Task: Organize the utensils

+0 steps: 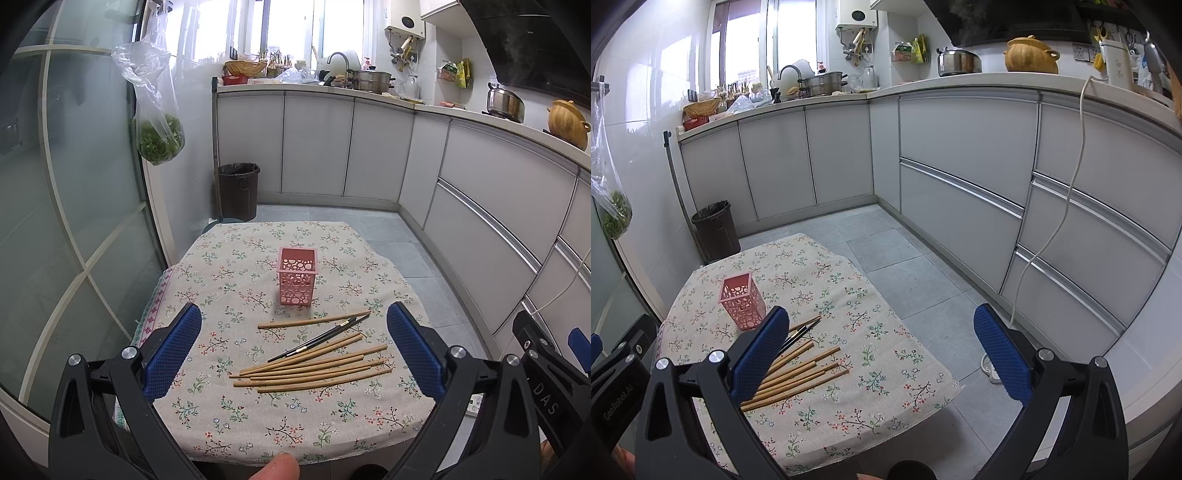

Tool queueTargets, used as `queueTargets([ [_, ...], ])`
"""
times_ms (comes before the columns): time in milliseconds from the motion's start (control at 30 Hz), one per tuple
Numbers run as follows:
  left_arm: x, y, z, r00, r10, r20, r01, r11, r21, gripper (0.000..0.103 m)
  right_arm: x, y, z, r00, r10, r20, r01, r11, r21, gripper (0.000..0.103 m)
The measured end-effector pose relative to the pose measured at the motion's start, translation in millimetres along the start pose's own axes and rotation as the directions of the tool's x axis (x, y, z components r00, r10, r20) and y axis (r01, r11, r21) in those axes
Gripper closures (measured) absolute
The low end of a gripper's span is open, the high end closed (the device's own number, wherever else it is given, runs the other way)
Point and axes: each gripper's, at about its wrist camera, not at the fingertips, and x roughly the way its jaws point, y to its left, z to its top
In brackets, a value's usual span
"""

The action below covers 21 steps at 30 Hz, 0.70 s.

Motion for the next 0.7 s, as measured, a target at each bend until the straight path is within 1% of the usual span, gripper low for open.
queueTargets([
  [133,4.3,0.4,-0.1,1.0,0.005,-0.011,-0.005,1.0,0.005,0.007,3.2,0.7,-0.7,1.0,0.002,-0.008,-0.002,1.0,0.002,0.006],
  [200,11.0,-0.2,0.5,0.999,0.001,-0.034,-0.001,1.0,0.006,0.007,8.0,-1.0,0.0,1.0,0.009,-0.021,-0.009,1.0,0.009,0.006],
  [233,19.6,0.4,0.7,0.998,-0.009,-0.067,0.009,1.0,0.007,0.007,12.2,-3.1,0.4,0.999,0.018,-0.034,-0.018,1.0,0.02,0.006],
  [300,38.3,-0.5,0.4,0.99,-0.021,-0.138,0.024,0.999,0.022,0.007,24.7,-10.6,2.0,0.995,0.064,-0.076,-0.06,0.997,0.058,0.006],
  [333,53.2,-1.3,-0.6,0.981,-0.027,-0.191,0.035,0.999,0.04,0.007,31.5,-13.3,3.0,0.992,0.086,-0.097,-0.078,0.994,0.076,0.006],
  [367,69.0,-2.4,-2.6,0.969,-0.043,-0.245,0.059,0.997,0.058,0.007,41.2,-17.8,3.6,0.985,0.115,-0.128,-0.102,0.989,0.102,0.006],
  [433,97.8,-5.5,-9.2,0.932,-0.101,-0.348,0.136,0.988,0.077,0.007,59.3,-26.9,3.5,0.97,0.166,-0.177,-0.138,0.978,0.159,0.006],
  [467,110.6,-7.3,-13.1,0.91,-0.137,-0.392,0.181,0.98,0.079,0.007,69.1,-31.9,3.2,0.961,0.192,-0.2,-0.153,0.969,0.194,0.006],
  [500,124.4,-9.5,-17.3,0.881,-0.174,-0.44,0.233,0.969,0.081,0.007,78.4,-36.7,2.5,0.952,0.211,-0.221,-0.161,0.961,0.226,0.006],
  [533,145.6,-14.9,-24.9,0.829,-0.211,-0.518,0.301,0.949,0.096,0.007,90.6,-43.6,0.7,0.941,0.236,-0.244,-0.168,0.948,0.269,0.006],
  [600,167.4,-22.7,-32.5,0.781,-0.216,-0.586,0.352,0.927,0.127,0.007,107.5,-53.2,-4.0,0.927,0.259,-0.27,-0.167,0.932,0.32,0.006],
  [633,182.0,-30.4,-36.7,0.75,-0.22,-0.623,0.398,0.903,0.161,0.007,115.4,-57.5,-6.1,0.921,0.271,-0.28,-0.169,0.926,0.339,0.006],
  [667,187.8,-35.5,-37.9,0.732,-0.229,-0.642,0.429,0.887,0.172,0.007,124.1,-62.0,-8.4,0.913,0.286,-0.292,-0.173,0.918,0.357,0.006],
  [700,195.8,-40.7,-36.6,0.702,-0.243,-0.669,0.471,0.863,0.181,0.007,133.2,-65.8,-11.2,0.904,0.295,-0.31,-0.17,0.912,0.374,0.006],
])
